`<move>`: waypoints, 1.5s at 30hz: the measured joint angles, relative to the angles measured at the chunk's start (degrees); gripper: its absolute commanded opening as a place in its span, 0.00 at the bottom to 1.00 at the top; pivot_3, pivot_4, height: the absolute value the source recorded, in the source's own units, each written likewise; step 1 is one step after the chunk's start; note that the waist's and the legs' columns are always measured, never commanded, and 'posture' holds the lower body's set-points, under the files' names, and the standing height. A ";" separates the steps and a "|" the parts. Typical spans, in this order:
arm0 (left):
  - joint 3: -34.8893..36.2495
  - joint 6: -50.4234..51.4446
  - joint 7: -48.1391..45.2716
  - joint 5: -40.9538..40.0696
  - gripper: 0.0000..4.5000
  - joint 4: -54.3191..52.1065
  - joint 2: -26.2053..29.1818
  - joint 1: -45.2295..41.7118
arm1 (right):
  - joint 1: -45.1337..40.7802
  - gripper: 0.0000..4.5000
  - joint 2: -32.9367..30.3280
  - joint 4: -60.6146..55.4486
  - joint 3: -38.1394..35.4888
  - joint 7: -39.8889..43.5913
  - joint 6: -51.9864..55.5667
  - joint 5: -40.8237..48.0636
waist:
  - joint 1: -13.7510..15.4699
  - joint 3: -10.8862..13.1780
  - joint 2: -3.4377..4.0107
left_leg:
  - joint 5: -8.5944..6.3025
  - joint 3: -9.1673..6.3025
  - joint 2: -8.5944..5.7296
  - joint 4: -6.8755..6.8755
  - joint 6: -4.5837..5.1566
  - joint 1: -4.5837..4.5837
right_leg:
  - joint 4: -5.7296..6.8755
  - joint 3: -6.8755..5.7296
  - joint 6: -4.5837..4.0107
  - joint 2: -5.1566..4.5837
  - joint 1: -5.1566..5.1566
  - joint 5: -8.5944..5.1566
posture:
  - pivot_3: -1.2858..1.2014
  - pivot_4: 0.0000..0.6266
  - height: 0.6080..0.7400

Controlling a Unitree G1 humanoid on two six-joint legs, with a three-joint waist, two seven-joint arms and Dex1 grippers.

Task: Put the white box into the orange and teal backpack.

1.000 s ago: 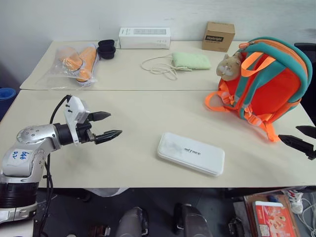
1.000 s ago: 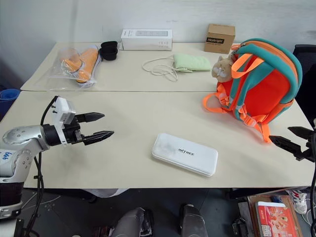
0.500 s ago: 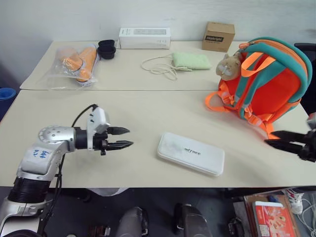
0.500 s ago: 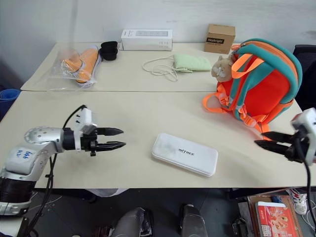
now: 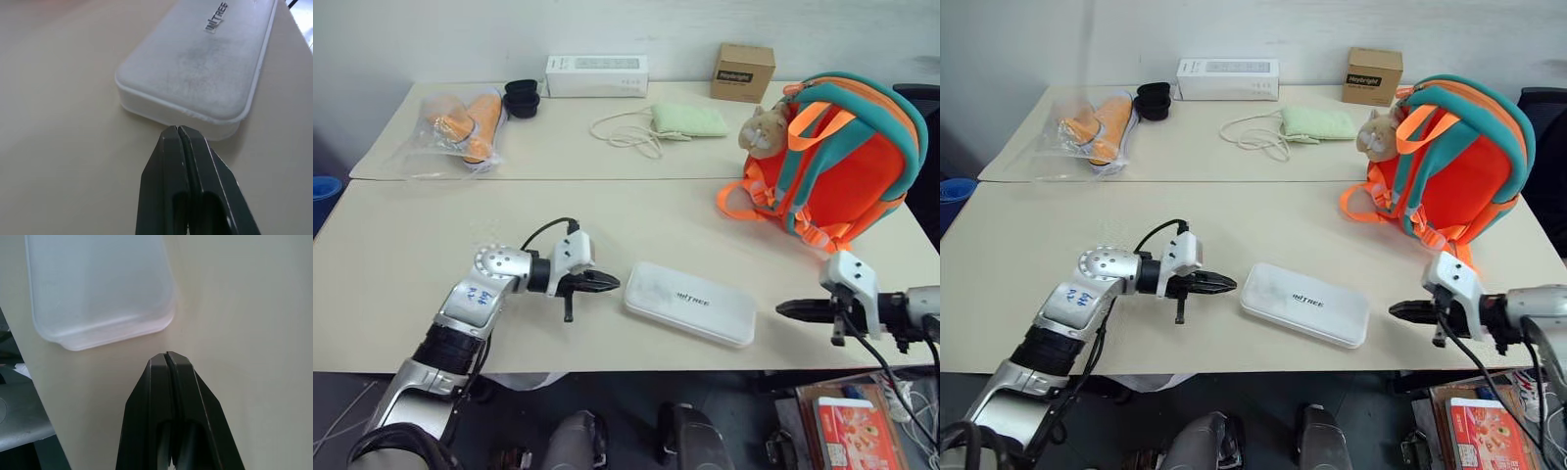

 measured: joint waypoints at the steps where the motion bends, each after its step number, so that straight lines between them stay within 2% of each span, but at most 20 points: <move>1: -0.35 -0.94 0.05 0.95 0.01 0.64 -0.02 -0.26 | -0.41 0.00 0.00 0.01 0.60 0.14 0.03 -0.16 | 0.08 0.00 0.00 | 0.00 -0.06 0.00 0.08 0.01 -0.04 | 0.00 -0.01 0.00 -0.01 0.01 0.00 | 0.52 0.24 1.00; 6: -2.22 -4.06 -0.31 4.10 0.01 2.98 -1.18 -0.29 | -1.17 0.00 0.84 0.23 3.72 1.65 0.01 -0.39 | 0.19 0.00 0.00 | -0.09 -0.11 -0.02 0.37 0.15 -0.20 | 0.01 -0.04 0.03 -0.07 0.02 0.02 | 0.52 0.24 1.00; 16: -1.66 -4.25 -0.37 4.65 0.01 2.91 -3.07 -0.28 | -3.91 0.00 4.26 2.17 3.90 0.55 0.17 -1.41 | -0.04 0.00 0.00 | -0.10 -0.11 -0.01 0.39 0.17 -0.19 | 0.04 -0.15 0.04 -0.06 0.02 0.02 | 0.52 0.24 1.00; 25: 1.97 3.99 -0.66 1.40 0.01 -2.53 -3.19 2.52 | -11.14 0.00 8.20 8.72 6.03 -1.14 -2.58 -5.49 | -0.07 0.00 0.01 | -0.09 -0.10 -0.01 0.39 0.16 -0.19 | 0.07 -0.35 0.04 -0.05 0.03 0.02 | 0.52 0.24 1.00; 29: 3.32 10.69 -0.55 -1.42 0.19 -4.36 -2.43 3.70 | -11.35 0.00 8.11 8.85 6.09 -0.39 -4.60 -6.20 | 0.01 0.00 0.00 | -0.08 -0.13 -0.02 0.42 0.17 -0.20 | 0.08 -0.39 0.05 -0.04 0.05 0.02 | 0.52 0.24 1.00; 32: 4.89 19.99 -2.96 -5.98 0.42 -8.42 2.78 5.80 | -11.27 0.00 7.85 10.07 5.01 -0.15 -6.43 -6.02 | -0.31 0.00 0.01 | -0.09 -0.12 0.04 0.40 0.12 -0.20 | 0.08 -0.38 0.03 0.01 0.03 0.01 | 0.52 0.24 1.00; 34: 7.23 26.22 -2.00 -8.50 0.56 -10.92 4.16 6.59 | -10.96 0.00 7.69 11.21 3.34 -0.62 -7.01 -6.03 | -0.24 0.01 0.02 | -0.08 -0.13 0.03 0.40 0.11 -0.19 | 0.08 -0.37 0.03 0.00 0.03 0.01 | 0.52 0.24 1.00; 40: 17.72 53.55 6.69 -19.27 0.97 -12.46 1.31 4.37 | -4.19 0.00 7.15 8.89 2.56 0.00 -9.04 -5.97 | 0.50 0.02 -0.01 | -0.04 -0.33 -0.04 0.41 0.14 -0.22 | 0.09 -0.31 0.04 0.00 0.17 0.01 | 0.52 0.24 1.00; 43: 23.82 70.31 11.18 -23.32 0.99 -9.92 -3.00 -0.87 | -2.57 0.00 7.17 7.40 2.48 -0.35 -9.06 -5.92 | 0.39 0.03 -0.02 | 0.03 -0.30 -0.14 0.43 0.17 -0.18 | 0.24 -0.36 0.09 0.08 0.16 0.02 | 0.52 0.24 1.00; 45: 23.02 75.16 13.18 -24.24 0.99 -9.84 -3.16 -1.13 | -2.56 0.00 7.17 5.93 2.48 -0.59 -9.28 -5.94 | 0.07 0.02 -0.01 | 0.03 -0.30 -0.11 0.43 0.10 -0.12 | 0.43 -0.32 0.10 0.07 0.17 0.00 | 0.52 0.24 1.00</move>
